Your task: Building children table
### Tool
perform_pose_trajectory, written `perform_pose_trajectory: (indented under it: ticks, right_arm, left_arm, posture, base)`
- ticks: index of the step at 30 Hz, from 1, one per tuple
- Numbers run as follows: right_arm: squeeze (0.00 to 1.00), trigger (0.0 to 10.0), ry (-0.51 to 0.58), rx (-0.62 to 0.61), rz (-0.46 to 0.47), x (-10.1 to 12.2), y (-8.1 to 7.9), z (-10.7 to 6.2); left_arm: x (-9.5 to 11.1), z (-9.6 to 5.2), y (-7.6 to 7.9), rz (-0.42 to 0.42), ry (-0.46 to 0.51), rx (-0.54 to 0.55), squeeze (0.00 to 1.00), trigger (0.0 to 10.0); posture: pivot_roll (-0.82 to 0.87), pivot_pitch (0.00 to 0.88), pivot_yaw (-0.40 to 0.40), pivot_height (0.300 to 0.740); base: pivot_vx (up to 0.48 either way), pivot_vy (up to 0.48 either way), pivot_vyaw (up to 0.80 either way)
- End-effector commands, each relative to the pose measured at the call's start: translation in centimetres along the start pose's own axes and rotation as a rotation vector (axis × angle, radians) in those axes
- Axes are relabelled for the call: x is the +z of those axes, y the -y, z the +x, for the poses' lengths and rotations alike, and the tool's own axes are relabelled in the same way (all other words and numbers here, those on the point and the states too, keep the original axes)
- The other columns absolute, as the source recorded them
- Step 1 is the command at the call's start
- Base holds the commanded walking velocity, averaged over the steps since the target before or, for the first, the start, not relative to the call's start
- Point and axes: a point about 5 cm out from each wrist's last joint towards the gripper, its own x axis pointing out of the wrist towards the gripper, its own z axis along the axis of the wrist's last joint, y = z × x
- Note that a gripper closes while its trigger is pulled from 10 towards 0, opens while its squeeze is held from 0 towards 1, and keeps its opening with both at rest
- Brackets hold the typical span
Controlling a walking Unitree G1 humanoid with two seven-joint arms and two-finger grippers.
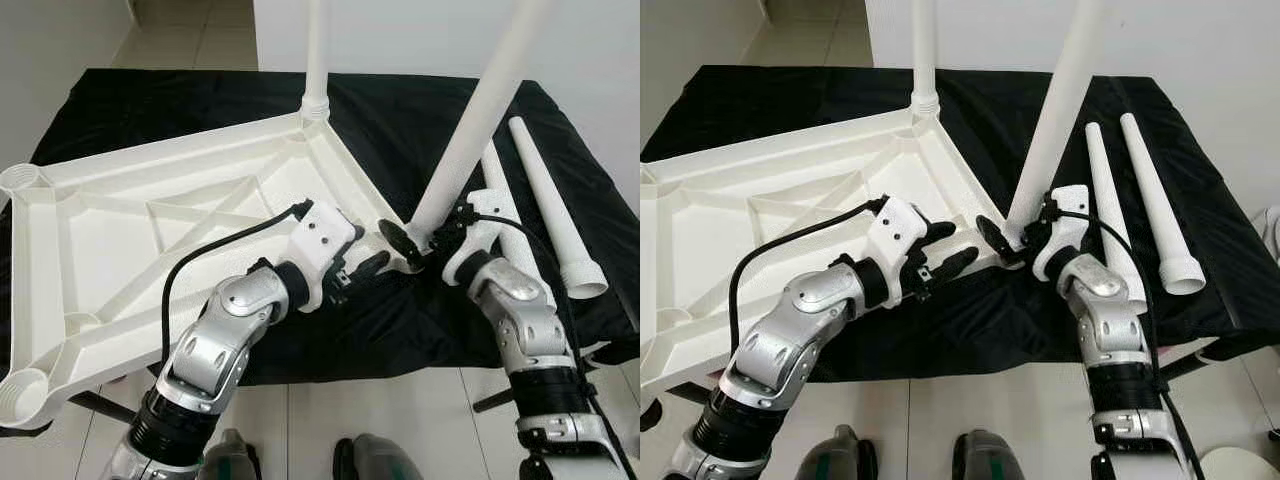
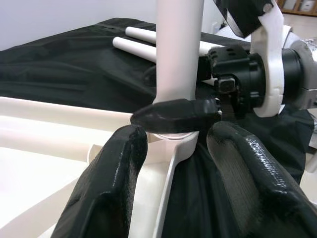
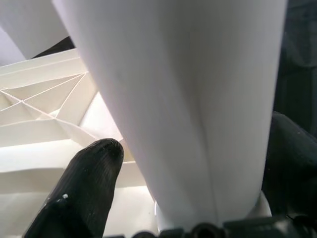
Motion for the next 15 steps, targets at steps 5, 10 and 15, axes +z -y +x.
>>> perform_pose_trajectory:
  ticks: [5, 10, 15]
  right_arm:
    - [0.0, 10.0, -0.034, 0.094, -0.013, -1.0, 1.0, 0.0]
    - [0.0, 0.0, -0.037, 0.117, -0.031, -1.4, 1.4, -0.1]
    - [0.0, 0.0, -0.035, 0.131, -0.035, -1.5, 1.5, -0.4]
  left_arm:
    - [0.1, 0.0, 0.0, 0.003, 0.002, 0.014, 0.0, 10.0]
    - [0.1, -0.1, 0.0, 0.005, 0.0, 0.01, 0.0, 10.0]
    - [0.1, -0.1, 0.1, 0.005, -0.003, 0.003, 0.0, 10.0]
  posture:
    - [-0.11, 0.021, -0.016, 0.74]
    - [-0.11, 0.018, -0.01, 0.74]
    - [-0.12, 0.019, -0.007, 0.74]
  base:
    - [0.0, 0.0, 0.0]
    - [0.0, 0.0, 0.0]
    - [0.0, 0.0, 0.0]
